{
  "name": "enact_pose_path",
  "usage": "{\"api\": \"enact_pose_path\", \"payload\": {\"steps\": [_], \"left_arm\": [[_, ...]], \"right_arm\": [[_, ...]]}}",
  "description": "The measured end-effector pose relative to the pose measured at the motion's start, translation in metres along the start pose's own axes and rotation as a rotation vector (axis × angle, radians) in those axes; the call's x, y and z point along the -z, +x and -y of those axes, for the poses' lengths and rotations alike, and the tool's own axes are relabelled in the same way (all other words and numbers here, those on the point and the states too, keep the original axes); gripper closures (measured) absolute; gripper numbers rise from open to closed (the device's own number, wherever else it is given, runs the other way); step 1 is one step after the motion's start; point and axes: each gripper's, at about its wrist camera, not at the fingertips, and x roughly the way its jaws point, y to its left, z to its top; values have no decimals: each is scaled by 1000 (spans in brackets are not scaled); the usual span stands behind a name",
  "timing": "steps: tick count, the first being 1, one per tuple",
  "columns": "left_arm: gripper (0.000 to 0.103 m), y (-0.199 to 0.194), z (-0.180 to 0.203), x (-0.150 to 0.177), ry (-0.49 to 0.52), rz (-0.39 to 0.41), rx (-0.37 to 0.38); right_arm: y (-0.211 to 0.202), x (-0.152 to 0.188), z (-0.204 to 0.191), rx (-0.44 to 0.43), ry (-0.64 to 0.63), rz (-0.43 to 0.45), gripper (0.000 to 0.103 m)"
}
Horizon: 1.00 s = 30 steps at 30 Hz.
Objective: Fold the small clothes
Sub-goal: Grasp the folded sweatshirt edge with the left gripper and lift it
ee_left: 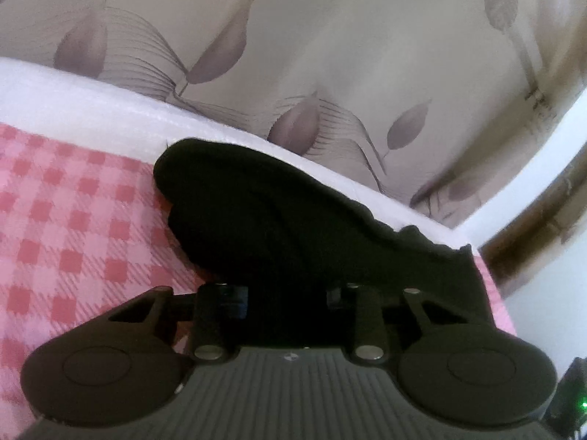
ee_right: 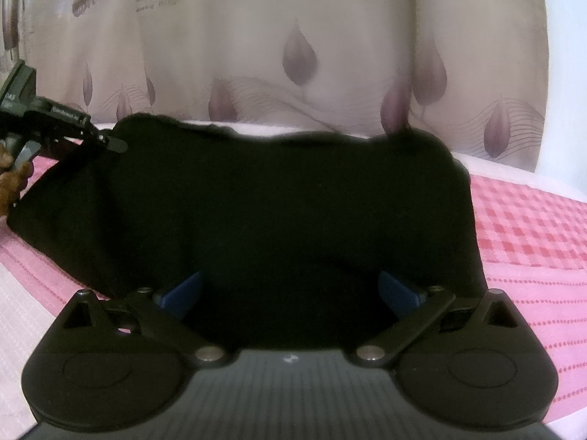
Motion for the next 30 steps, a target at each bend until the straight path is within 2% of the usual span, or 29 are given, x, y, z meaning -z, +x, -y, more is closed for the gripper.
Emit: {"api": "enact_pose_path", "payload": {"steps": [3,7,14,21,23,28,30], "left_arm": [[72,-2,20,-3,22,18,-65],[73,-7,47,-14,-8,34,-86],[75,-5,120,-31,27,1,-119],[76,31,190,-25,-25,-86,-66],[80,46,206,-19,-50,-113,-37],[80,86,225,-1,-133,-220,28],[63,93,224,3,-203,-254,87]], "right_arm": [[-12,2,9,-13,54,73,0],[-30,8,26,-49,165,193,0],[-34,8,28,-64,181,227,0],[-46,15,36,-94,239,288,0],[-47,16,37,-102,245,296,0],[-49,18,41,-123,264,305,0],[-50,18,41,-131,270,305,0]]}}
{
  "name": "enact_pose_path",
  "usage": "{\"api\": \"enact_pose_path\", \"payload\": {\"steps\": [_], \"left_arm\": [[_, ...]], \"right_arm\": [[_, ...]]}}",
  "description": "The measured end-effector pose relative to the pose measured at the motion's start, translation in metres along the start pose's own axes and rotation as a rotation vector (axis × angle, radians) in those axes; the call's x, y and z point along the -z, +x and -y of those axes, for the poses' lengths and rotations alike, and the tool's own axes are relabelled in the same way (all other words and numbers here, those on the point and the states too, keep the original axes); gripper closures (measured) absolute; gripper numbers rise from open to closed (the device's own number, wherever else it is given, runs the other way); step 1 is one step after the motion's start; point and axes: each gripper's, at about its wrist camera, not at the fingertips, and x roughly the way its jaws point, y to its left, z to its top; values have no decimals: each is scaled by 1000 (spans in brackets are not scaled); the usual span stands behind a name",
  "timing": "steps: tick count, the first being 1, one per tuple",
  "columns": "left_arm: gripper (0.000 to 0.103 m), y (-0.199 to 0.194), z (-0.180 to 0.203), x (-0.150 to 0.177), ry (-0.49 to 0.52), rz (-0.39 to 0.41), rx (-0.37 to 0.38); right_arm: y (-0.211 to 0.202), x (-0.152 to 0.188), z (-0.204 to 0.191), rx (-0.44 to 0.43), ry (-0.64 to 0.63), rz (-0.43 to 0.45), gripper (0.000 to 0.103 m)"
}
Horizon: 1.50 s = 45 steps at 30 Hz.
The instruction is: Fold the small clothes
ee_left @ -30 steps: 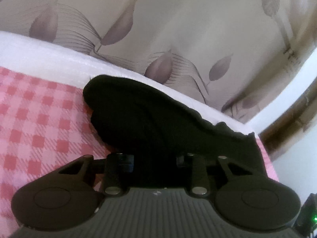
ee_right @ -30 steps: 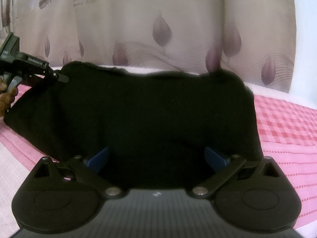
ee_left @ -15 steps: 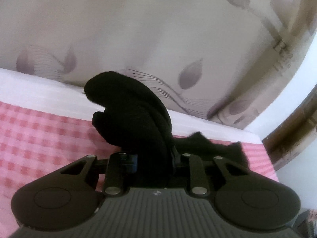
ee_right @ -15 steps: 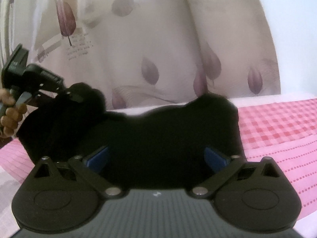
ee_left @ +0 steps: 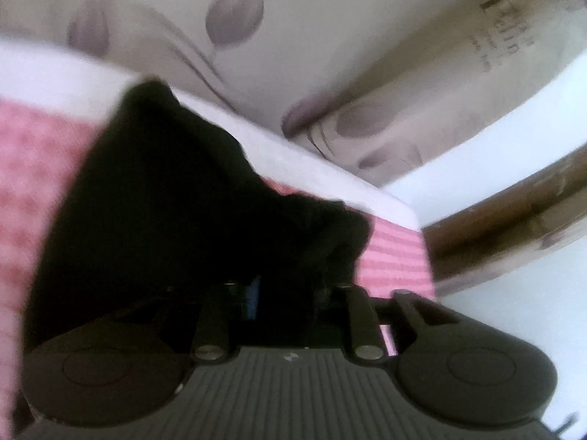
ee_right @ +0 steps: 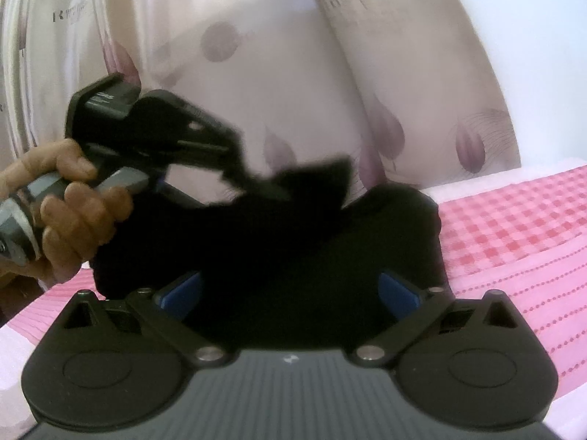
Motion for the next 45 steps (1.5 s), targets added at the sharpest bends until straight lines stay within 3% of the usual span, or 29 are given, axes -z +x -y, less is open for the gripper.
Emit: {"api": "enact_pose_path", "payload": {"steps": [2,4,6,7,9,11,13,15,20,25,26,28,29,32,34,37,41,45], "left_arm": [[59,-8,-6,1,-74,7,157],[51,-29,-6,-1,-79,33,272],[27,-57,-6,1,-51,108,342],[24,-78,-8,3,-8,165,365],[11,-109,-12,12,81,253,335],[9,-130,-22,27,190,312,218],[9,-131,-35,49,303,297,124],[15,-120,-51,72,333,249,94],[15,-89,-81,134,316,201,226],[2,-65,-78,164,396,194,299],[2,-63,-75,167,423,199,293],[2,-67,-76,171,421,200,315],[4,-71,-80,170,401,205,331],[4,-97,-97,167,328,262,340],[3,-123,-121,173,280,350,318],[1,-147,-155,173,174,451,258],[2,-144,-193,177,14,458,219],[1,-140,-177,184,116,447,211]], "right_arm": [[-1,1,0,-7,6,0,0],[-1,1,1,-17,12,1,0],[-2,1,3,-32,21,0,0],[-3,2,3,-44,28,2,0],[-5,1,6,-86,52,2,0],[-2,-2,13,-154,126,-35,0],[7,-6,27,-258,287,-101,0],[16,-8,35,-272,395,-137,0],[46,-23,47,-209,477,-191,0],[84,-45,29,-142,376,-238,0],[91,-48,21,-130,335,-257,4],[108,-49,4,-65,221,-312,37],[117,-48,-3,-28,168,-346,61],[117,-56,-1,-49,130,-342,78],[110,-72,8,-79,129,-308,80],[105,-100,16,-59,76,-293,87],[100,-134,33,-38,13,-283,87],[100,-136,72,34,38,-302,87]]}}
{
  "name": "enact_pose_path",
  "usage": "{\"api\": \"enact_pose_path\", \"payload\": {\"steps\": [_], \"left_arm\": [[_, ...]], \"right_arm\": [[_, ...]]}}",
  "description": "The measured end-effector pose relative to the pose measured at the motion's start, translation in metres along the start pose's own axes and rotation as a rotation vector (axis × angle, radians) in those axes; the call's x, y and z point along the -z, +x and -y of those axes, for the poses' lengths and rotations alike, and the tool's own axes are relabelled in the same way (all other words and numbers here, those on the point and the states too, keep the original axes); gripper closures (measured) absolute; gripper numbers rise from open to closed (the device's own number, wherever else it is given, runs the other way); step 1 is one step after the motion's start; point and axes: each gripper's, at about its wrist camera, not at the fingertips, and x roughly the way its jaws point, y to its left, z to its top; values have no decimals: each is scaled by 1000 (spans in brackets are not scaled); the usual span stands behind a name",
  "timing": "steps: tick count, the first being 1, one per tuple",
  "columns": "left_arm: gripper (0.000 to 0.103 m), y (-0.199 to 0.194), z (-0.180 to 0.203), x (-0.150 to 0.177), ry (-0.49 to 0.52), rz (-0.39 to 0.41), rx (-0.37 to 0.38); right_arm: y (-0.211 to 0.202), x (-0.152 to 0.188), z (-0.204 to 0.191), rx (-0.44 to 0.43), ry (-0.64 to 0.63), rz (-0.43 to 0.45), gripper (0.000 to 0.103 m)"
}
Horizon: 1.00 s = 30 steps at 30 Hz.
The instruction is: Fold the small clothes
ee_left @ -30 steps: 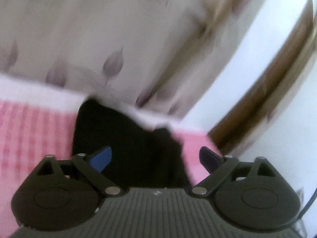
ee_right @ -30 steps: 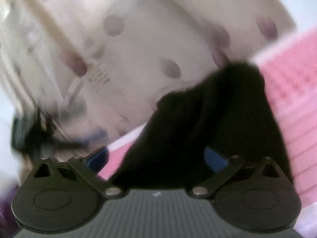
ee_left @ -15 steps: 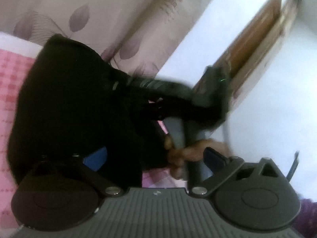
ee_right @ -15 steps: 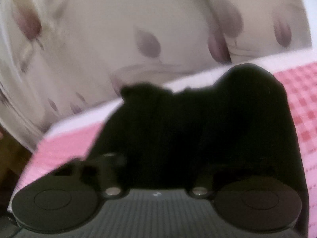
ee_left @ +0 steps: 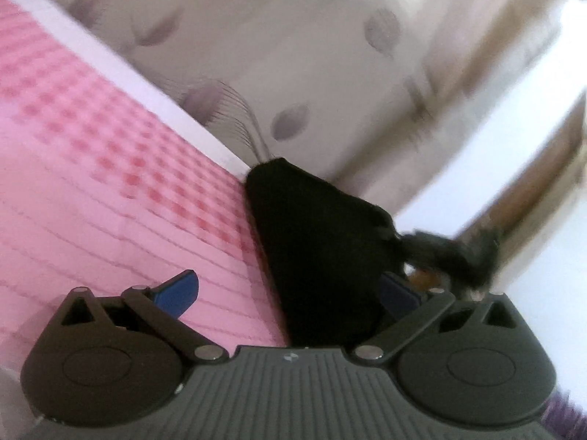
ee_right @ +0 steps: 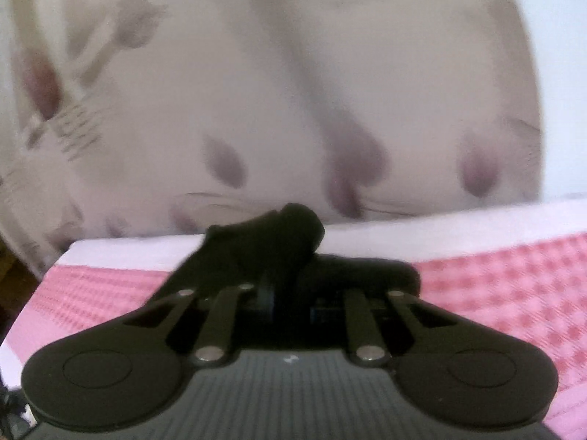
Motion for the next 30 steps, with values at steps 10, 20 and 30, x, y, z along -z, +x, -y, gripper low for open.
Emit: {"api": "enact_pose_path", "payload": {"steps": [10,20,30], "left_arm": [[0,28,15,7,74,-61,-4],[0,29,16,4,89,-59,-21],[0,30,15,4,99,-48,-48]], "right_arm": [[-21,48,70,-117,373,147,35],[-92,135,-13,-48,71,129,30],[-120,138,3,-69,177,78,94]]}}
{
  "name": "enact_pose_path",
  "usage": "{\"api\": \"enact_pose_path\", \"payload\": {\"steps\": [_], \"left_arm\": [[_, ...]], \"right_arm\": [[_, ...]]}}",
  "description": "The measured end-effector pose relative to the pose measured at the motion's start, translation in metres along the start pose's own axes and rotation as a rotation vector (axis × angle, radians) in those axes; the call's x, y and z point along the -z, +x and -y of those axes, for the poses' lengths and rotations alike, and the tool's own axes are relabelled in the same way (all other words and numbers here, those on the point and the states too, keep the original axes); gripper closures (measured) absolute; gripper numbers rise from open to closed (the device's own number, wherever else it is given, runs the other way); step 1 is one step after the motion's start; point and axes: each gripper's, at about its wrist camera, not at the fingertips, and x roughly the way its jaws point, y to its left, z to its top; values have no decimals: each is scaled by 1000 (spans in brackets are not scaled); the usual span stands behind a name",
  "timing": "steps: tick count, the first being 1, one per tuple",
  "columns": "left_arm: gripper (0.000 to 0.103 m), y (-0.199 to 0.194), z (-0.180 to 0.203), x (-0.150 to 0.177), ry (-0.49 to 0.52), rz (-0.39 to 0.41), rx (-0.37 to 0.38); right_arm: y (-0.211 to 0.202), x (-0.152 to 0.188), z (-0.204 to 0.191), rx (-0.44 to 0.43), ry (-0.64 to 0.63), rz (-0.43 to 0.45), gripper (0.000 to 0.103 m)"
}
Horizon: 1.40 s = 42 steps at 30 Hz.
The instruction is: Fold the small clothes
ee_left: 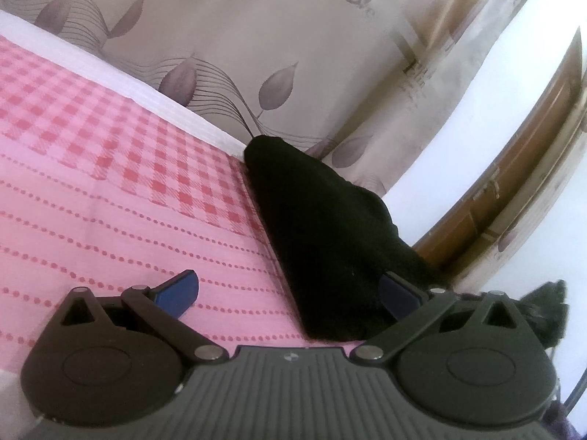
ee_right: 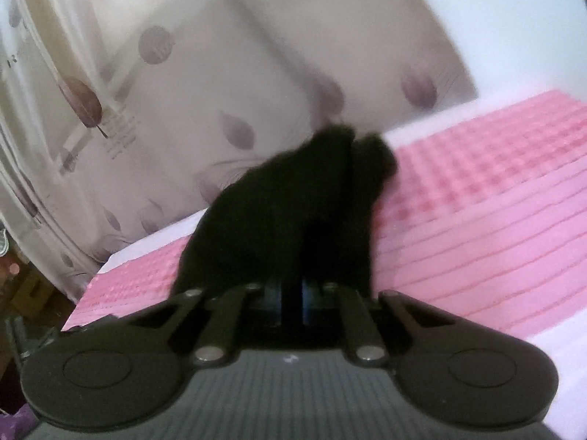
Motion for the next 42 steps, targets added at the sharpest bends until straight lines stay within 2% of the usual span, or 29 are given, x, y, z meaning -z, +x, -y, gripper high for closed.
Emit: {"api": "enact_pose_path", "payload": {"steps": [3,4,7,8,9,10,11,12,14,16,20,22,23,24,25,26,29,31,34,36,37,38,40,41,42], "left_arm": [[0,0,-1,0,-2,4,2],[0,0,-1,0,-3,6,1],[0,0,0,0,-1,7,-7],[0,0,1,-1,-2,2,-15],[0,0,3,-2,-2,-7,-26],[0,0,6,-4,-2,-5,-31],[0,0,11,-6,-2,8,-14],[0,1,17,-8,3,21,15],[0,11,35,-15,50,25,56],[0,29,51,-17,106,24,73],[0,66,57,-8,97,3,110],[0,77,48,3,75,-2,99],[0,81,45,7,63,-15,82],[0,84,43,5,41,-48,79],[0,82,39,4,33,-39,98],[0,80,36,5,17,-20,105],[0,80,28,5,-28,-22,99],[0,82,29,5,-25,-14,95],[0,83,31,8,-5,-20,97],[0,82,30,9,-1,-21,94],[0,81,31,8,-1,-21,94],[0,82,31,8,-2,-21,94],[0,84,32,7,1,-22,91],[0,84,32,7,3,-23,90],[0,84,32,7,5,-24,91]], "right_arm": [[3,13,10,48,-3,-105,94],[9,19,17,41,15,-132,95],[8,11,33,-74,135,-108,88],[6,4,34,-93,159,-104,75],[2,-3,35,-95,171,-92,54],[-2,-9,36,-81,170,-63,40],[-6,-18,36,-59,153,-18,18],[-8,-27,36,-30,131,22,16],[-3,-52,33,21,77,78,16],[10,-75,28,29,51,115,16],[61,-109,20,101,-12,109,17],[94,-119,23,94,-19,50,25],[110,-121,21,95,-42,7,48],[120,-118,19,106,-67,-38,84],[128,-117,17,128,-85,-77,93],[124,-114,15,127,-90,-64,92],[82,-109,12,79,-93,95,94],[66,-105,26,88,-47,138,94],[80,-93,52,135,13,67,94],[92,-85,67,93,84,11,91],[93,-82,73,79,128,19,90],[92,-80,76,73,167,37,88],[90,-81,80,43,201,51,74],[90,-82,80,30,210,50,53],[90,-83,81,33,216,41,23]]}}
